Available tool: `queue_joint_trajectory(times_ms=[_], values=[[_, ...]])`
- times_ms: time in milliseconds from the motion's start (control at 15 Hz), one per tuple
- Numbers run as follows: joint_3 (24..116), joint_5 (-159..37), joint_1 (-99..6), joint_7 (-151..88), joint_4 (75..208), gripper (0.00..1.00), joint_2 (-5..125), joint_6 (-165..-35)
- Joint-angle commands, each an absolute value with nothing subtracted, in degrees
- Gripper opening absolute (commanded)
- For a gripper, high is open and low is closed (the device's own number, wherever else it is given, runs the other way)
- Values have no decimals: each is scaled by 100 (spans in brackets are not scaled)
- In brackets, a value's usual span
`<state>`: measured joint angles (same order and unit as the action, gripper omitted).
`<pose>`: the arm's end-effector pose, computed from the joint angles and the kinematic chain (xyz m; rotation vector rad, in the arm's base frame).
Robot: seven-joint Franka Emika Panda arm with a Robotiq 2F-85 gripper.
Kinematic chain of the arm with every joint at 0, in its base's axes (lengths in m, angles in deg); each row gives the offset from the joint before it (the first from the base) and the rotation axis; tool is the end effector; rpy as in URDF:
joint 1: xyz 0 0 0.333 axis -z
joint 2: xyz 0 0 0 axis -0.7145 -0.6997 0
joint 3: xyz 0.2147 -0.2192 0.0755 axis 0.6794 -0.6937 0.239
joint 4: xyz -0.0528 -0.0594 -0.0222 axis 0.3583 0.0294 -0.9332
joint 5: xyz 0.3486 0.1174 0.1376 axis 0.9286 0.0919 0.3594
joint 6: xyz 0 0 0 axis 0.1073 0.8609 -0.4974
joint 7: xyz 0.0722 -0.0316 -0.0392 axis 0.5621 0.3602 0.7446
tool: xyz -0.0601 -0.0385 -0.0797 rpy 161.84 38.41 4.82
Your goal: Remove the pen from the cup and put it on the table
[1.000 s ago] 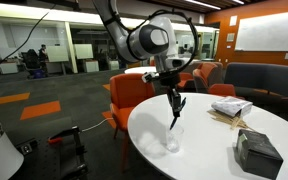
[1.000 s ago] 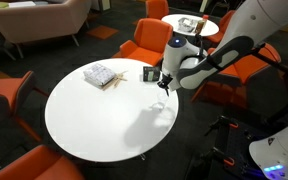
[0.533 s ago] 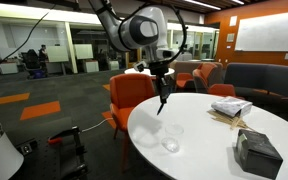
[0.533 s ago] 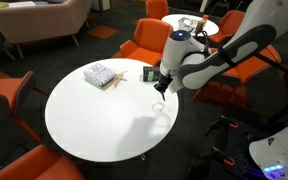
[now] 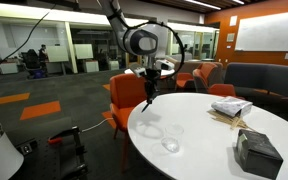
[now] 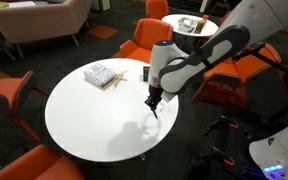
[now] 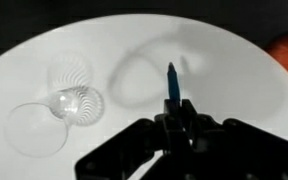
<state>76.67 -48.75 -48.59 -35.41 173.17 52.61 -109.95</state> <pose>0.5577 0.0546 0.1990 -3.0229 0.2905 0.0984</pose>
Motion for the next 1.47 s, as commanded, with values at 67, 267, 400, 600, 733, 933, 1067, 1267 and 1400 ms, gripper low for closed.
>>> queue_joint_trajectory(times_ms=[67,267,400,600,733,933,1067,1267,1400], values=[[7955,-4186,-4333,-2712,16003,0,4247,-9639],[7759,-4432,-4428,-2935,15264,0,3607,-9101],[7686,-4545,-4540,-3072,14862,0,3227,-8929],[7636,-4688,-4711,-3245,14443,0,2833,-8859],[7621,-4756,-4800,-3343,14272,0,2675,-8894],[7557,-4831,-4899,-3475,14158,27,2597,-8969],[7553,-4855,-4893,-3469,14155,43,2622,-9025],[7580,-4832,-4856,-3362,14388,69,2848,-9210],[7572,-4824,-4872,-3320,14853,84,3242,-9656]])
